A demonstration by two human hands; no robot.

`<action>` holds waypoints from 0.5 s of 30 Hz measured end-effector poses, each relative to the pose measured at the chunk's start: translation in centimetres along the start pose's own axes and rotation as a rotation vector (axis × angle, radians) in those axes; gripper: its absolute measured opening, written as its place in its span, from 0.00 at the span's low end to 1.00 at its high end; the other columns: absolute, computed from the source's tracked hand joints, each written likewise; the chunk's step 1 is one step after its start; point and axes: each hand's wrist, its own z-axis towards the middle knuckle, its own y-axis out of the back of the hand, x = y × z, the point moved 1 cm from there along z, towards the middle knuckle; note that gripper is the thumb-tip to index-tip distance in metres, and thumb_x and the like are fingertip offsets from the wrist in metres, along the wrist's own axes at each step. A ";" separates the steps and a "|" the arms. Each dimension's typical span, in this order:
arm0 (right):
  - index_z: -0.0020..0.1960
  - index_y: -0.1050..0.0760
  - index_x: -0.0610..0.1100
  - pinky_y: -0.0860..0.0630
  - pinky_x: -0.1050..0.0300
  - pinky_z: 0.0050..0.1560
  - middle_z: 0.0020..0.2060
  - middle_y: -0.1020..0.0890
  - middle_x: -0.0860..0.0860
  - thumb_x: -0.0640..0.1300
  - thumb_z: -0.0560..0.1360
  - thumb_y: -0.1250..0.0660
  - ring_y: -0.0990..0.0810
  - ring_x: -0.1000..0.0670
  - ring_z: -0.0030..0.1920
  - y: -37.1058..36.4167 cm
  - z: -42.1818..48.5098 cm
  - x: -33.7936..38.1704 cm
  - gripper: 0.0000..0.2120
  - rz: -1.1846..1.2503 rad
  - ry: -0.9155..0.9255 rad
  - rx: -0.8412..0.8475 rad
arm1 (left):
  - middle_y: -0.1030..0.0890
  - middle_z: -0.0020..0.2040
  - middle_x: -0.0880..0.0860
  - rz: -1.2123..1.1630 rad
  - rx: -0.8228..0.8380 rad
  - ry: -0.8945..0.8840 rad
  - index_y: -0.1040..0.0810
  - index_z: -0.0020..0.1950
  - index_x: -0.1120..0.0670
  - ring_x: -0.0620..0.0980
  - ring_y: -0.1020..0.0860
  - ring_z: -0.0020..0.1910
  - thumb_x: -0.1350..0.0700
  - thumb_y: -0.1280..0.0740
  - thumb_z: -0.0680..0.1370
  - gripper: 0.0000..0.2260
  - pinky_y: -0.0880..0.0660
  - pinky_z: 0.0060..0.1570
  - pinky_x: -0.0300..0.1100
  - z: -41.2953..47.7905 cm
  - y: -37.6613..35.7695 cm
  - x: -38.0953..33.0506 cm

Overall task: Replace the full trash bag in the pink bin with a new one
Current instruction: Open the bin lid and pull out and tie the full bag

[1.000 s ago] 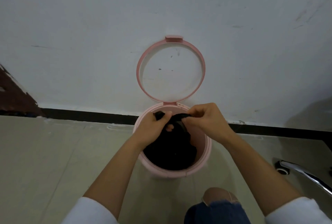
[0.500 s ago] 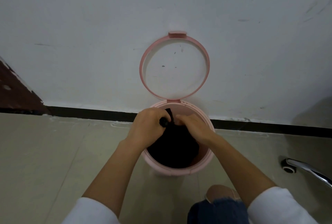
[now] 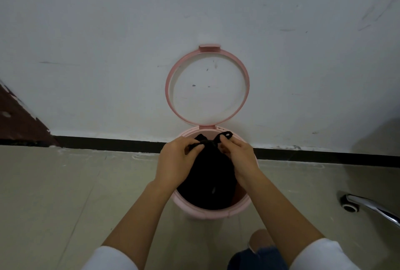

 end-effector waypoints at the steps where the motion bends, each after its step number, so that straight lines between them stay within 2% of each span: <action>1: 0.45 0.18 0.42 0.22 0.59 0.40 0.34 0.17 0.49 0.42 0.76 0.33 0.18 0.51 0.37 0.1 0.1 -0.1 0.06 0.015 -0.027 -0.047 | 0.17 0.41 0.45 -0.020 0.038 0.043 0.15 0.49 0.51 0.43 0.20 0.42 0.53 0.31 0.75 0.07 0.25 0.45 0.36 0.0 0.0 0.2; 4: 0.42 0.18 0.43 0.21 0.51 0.48 0.39 0.15 0.45 0.42 0.75 0.33 0.17 0.45 0.43 1.0 0.8 -1.1 0.06 -0.065 -0.033 -0.175 | 0.15 0.42 0.48 0.020 0.103 0.119 0.14 0.49 0.52 0.45 0.19 0.42 0.53 0.30 0.74 0.07 0.25 0.46 0.37 0.1 0.2 1.0; 6: 0.39 0.20 0.43 0.22 0.56 0.38 0.35 0.17 0.45 0.40 0.75 0.35 0.19 0.47 0.38 2.0 1.2 -1.4 0.08 -0.101 -0.017 -0.233 | 0.16 0.37 0.48 0.049 0.092 0.165 0.14 0.45 0.53 0.44 0.21 0.37 0.52 0.30 0.74 0.07 0.27 0.39 0.35 0.1 0.7 1.7; 8: 0.39 0.21 0.42 0.27 0.63 0.26 0.32 0.19 0.46 0.38 0.76 0.36 0.22 0.50 0.30 3.0 1.5 -1.5 0.09 -0.088 -0.034 -0.261 | 0.22 0.26 0.42 0.044 0.099 0.219 0.15 0.39 0.52 0.39 0.26 0.28 0.53 0.29 0.74 0.06 0.34 0.30 0.31 0.1 1.2 2.4; 10: 0.39 0.22 0.42 0.30 0.62 0.26 0.30 0.20 0.46 0.38 0.76 0.36 0.24 0.51 0.28 4.0 1.7 -1.6 0.09 -0.135 -0.035 -0.291 | 0.28 0.19 0.43 0.021 0.137 0.299 0.17 0.34 0.50 0.41 0.30 0.24 0.52 0.29 0.74 0.08 0.37 0.27 0.34 0.0 1.6 3.3; 12: 0.38 0.22 0.41 0.31 0.60 0.29 0.29 0.22 0.45 0.39 0.76 0.36 0.26 0.49 0.28 5.1 2.2 -1.9 0.09 -0.194 -0.022 -0.335 | 0.30 0.19 0.46 0.023 0.167 0.360 0.21 0.29 0.49 0.44 0.31 0.23 0.52 0.29 0.74 0.12 0.37 0.27 0.37 -0.3 1.8 4.2; 15: 0.34 0.24 0.43 0.32 0.59 0.27 0.28 0.23 0.44 0.38 0.76 0.36 0.28 0.48 0.27 6.7 2.6 -2.5 0.12 -0.235 -0.024 -0.388 | 0.29 0.23 0.50 0.080 0.195 0.407 0.18 0.33 0.56 0.48 0.32 0.24 0.52 0.29 0.74 0.12 0.37 0.28 0.38 -0.5 2.0 5.1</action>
